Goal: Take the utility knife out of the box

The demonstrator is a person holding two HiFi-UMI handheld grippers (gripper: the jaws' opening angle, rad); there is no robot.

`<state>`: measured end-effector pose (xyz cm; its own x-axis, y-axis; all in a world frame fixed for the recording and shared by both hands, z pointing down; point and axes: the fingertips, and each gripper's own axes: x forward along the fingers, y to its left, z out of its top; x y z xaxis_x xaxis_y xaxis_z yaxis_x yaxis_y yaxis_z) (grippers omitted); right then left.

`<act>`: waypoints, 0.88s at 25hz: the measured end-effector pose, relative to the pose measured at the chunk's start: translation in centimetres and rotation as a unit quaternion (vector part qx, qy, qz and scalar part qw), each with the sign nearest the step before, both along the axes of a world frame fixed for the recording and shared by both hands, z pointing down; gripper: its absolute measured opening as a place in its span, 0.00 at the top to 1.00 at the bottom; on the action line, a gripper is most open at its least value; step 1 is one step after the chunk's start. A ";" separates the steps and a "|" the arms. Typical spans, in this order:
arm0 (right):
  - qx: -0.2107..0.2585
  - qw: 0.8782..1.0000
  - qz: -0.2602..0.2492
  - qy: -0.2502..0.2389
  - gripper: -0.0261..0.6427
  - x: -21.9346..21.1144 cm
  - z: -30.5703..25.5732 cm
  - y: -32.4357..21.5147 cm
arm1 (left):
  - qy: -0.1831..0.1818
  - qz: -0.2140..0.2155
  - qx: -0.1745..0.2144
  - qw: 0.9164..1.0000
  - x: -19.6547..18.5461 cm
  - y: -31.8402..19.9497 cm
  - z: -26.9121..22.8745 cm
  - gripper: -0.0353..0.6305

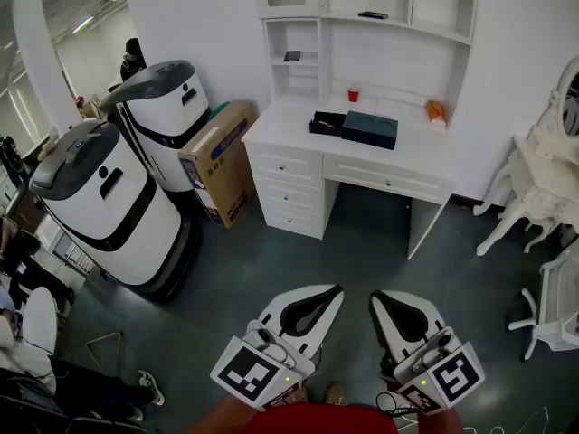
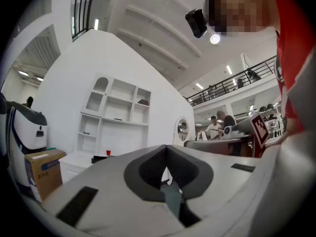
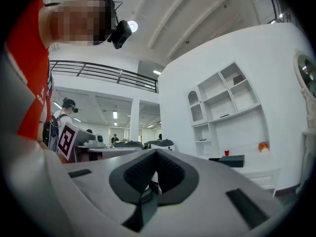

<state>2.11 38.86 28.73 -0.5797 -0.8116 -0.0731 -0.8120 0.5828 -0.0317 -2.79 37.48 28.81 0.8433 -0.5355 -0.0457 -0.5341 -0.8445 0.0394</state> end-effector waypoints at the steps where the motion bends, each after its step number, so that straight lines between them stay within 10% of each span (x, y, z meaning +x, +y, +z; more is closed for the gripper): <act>1: 0.003 1.000 0.004 -0.007 0.95 0.1 -0.2 -0.1 | 0.003 -0.002 0.011 1.000 0.0 -0.1 -0.1 0.93; 22: 0.004 0.999 0.002 -0.049 0.95 0.4 -0.8 0.0 | 0.002 -0.013 0.027 1.000 -0.3 0.1 -0.2 0.93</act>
<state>2.48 38.89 27.92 -0.5658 -0.8133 -0.1358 -0.8078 0.5798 -0.1068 -3.11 37.55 28.60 0.8290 -0.5538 -0.0782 -0.5557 -0.8314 -0.0034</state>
